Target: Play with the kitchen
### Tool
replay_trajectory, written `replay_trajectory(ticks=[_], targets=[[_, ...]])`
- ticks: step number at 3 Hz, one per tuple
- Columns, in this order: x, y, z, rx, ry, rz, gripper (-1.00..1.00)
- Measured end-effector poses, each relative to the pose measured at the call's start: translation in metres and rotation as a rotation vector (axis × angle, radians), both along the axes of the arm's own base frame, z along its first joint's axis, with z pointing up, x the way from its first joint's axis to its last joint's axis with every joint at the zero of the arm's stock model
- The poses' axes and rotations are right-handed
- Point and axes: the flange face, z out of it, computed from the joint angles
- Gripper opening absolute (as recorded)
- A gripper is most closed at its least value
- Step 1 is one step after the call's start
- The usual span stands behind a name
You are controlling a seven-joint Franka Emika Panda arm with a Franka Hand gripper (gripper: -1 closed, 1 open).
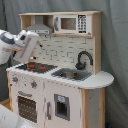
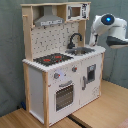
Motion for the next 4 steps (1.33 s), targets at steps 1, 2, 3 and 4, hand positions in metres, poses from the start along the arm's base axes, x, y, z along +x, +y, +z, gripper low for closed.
replay_trajectory(ticks=[1,2,3,4], targets=[[0.031,-0.006,-0.002,0.060,0.017,-0.001,1.00],[0.061,-0.010,-0.006,0.121,0.038,-0.001,1.00],[0.087,-0.014,-0.011,0.180,0.066,-0.001,1.00],[0.113,-0.019,-0.015,0.247,0.107,-0.003,1.00]])
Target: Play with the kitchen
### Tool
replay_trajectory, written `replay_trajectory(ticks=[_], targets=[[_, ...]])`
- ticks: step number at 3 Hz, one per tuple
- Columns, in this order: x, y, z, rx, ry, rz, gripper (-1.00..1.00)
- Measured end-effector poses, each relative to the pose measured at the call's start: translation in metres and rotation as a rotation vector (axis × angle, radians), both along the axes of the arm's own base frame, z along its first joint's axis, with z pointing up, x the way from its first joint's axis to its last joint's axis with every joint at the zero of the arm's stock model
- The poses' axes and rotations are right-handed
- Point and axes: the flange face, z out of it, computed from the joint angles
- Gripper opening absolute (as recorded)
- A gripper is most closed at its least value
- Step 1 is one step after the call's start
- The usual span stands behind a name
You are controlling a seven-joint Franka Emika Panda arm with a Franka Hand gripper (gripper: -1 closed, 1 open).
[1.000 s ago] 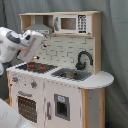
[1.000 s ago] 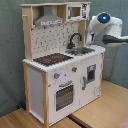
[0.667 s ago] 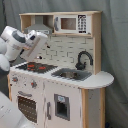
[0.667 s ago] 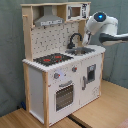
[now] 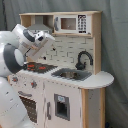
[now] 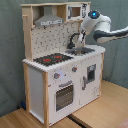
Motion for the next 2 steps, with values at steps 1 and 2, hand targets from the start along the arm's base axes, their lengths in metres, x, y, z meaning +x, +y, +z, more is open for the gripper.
replay_trajectory(ticks=[1,2], targets=[[0.025,-0.011,-0.016,0.052,0.078,-0.006,1.00],[0.039,-0.039,-0.034,0.061,0.200,-0.051,1.00]])
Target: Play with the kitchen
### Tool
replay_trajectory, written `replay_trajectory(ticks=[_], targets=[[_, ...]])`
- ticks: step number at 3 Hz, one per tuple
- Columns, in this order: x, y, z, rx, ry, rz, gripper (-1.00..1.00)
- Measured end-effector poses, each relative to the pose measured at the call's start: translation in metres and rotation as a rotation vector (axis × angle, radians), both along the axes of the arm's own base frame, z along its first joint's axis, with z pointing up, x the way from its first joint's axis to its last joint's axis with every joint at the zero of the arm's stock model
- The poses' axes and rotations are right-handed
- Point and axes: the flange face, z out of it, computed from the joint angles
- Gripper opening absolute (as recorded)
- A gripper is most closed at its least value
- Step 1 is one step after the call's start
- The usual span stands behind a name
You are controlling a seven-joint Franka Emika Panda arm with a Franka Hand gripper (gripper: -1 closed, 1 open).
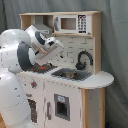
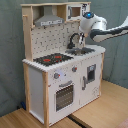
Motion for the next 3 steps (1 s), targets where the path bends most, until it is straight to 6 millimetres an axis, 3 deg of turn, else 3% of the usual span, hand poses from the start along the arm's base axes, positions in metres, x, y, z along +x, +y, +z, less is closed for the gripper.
replay_trajectory(ticks=[2,3], targets=[[0.007,-0.050,-0.009,-0.016,0.175,-0.062,1.00],[0.025,-0.052,-0.044,0.028,0.264,-0.048,1.00]])
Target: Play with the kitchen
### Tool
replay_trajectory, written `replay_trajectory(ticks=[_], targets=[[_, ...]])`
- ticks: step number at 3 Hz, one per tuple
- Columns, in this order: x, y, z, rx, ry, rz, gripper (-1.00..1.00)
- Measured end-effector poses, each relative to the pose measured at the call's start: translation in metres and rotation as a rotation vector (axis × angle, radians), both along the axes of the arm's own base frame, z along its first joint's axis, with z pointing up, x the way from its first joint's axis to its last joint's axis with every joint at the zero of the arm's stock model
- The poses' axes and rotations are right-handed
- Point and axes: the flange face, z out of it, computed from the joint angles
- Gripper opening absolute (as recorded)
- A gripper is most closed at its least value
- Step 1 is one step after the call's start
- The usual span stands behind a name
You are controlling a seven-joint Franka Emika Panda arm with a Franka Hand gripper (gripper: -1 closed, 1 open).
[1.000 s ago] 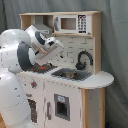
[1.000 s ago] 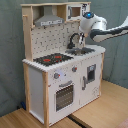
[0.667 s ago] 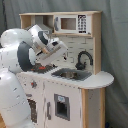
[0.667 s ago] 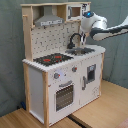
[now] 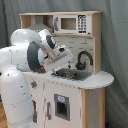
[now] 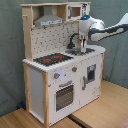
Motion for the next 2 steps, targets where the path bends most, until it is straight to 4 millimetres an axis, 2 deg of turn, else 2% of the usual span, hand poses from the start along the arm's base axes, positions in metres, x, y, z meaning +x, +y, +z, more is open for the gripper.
replay_trajectory(ticks=[1,2], targets=[[0.021,0.001,-0.009,0.058,0.024,0.012,1.00],[0.035,0.012,-0.024,0.114,0.060,0.021,1.00]])
